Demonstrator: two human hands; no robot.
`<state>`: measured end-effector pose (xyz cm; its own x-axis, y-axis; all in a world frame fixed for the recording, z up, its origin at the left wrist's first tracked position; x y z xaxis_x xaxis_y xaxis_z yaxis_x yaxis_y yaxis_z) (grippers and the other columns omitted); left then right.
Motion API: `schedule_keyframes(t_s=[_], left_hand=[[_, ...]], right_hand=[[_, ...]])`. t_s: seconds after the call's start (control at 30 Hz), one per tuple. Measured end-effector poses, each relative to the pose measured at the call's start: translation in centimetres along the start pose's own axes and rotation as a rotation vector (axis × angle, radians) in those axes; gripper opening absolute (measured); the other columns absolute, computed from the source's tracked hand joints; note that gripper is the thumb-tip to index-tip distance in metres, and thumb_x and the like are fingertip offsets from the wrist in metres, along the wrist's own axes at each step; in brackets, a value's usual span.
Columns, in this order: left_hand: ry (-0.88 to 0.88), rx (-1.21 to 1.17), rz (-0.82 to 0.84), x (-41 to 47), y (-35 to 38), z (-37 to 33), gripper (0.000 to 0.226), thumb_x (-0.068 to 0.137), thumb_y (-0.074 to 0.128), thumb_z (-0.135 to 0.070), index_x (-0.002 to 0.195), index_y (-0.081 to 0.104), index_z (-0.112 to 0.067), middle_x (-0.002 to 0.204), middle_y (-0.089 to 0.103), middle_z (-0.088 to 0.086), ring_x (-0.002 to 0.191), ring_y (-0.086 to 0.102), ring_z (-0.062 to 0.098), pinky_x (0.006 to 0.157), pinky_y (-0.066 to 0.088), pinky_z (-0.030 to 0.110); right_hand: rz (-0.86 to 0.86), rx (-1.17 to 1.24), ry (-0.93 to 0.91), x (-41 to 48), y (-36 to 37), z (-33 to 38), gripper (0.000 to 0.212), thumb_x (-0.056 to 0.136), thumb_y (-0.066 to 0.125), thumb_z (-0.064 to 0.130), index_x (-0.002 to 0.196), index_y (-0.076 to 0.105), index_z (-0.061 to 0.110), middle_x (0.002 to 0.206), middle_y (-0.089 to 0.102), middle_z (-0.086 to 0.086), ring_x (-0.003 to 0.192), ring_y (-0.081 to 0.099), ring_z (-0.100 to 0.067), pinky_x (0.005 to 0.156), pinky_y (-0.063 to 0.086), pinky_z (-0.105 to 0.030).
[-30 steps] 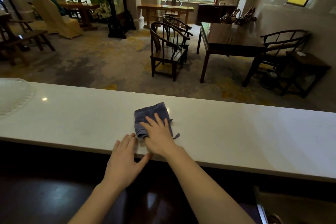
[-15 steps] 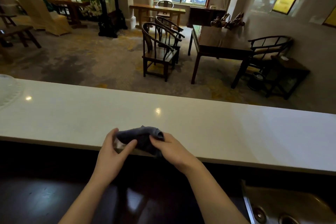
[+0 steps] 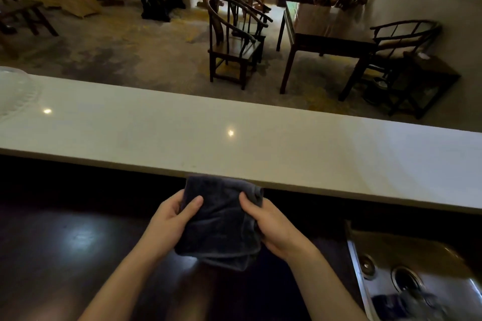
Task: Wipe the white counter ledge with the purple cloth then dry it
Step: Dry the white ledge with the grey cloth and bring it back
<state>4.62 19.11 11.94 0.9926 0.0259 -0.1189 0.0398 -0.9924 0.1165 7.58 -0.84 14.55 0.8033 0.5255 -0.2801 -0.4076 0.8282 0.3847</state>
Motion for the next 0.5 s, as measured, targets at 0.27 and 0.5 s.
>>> schedule_keyframes(t_s=[0.27, 0.5], left_hand=[[-0.146, 0.3, -0.149, -2.8, -1.6, 9.6, 0.01, 0.092, 0.063, -0.037, 0.099, 0.069, -0.037, 0.101, 0.077, -0.01, 0.092, 0.072, 0.003, 0.073, 0.053, 0.015], [-0.239, 0.623, -0.252, -3.7, -2.3, 14.1, 0.008, 0.093, 0.062, -0.032, 0.092, 0.061, -0.024, 0.083, 0.066, -0.012, 0.08, 0.065, 0.009, 0.06, 0.042, 0.009]], right_hand=[[-0.2, -0.211, 0.161, 0.1, -2.9, -11.4, 0.029, 0.091, 0.074, 0.029, 0.12, 0.071, 0.027, 0.12, 0.076, 0.002, 0.11, 0.071, -0.015, 0.095, 0.057, -0.035], [-0.338, -0.665, 0.214, 0.4, -3.9, -17.1, 0.026, 0.093, 0.071, 0.025, 0.117, 0.066, 0.017, 0.107, 0.071, 0.003, 0.105, 0.07, -0.019, 0.085, 0.058, -0.029]])
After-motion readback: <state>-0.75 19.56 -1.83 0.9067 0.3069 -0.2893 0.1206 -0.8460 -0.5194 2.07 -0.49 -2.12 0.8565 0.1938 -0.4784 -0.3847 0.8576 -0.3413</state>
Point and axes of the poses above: each hand's wrist, its own x-axis towards the middle knuckle, its own y-axis out of the palm, z = x × y, the point moved 3 cm from there along x, towards the middle knuckle
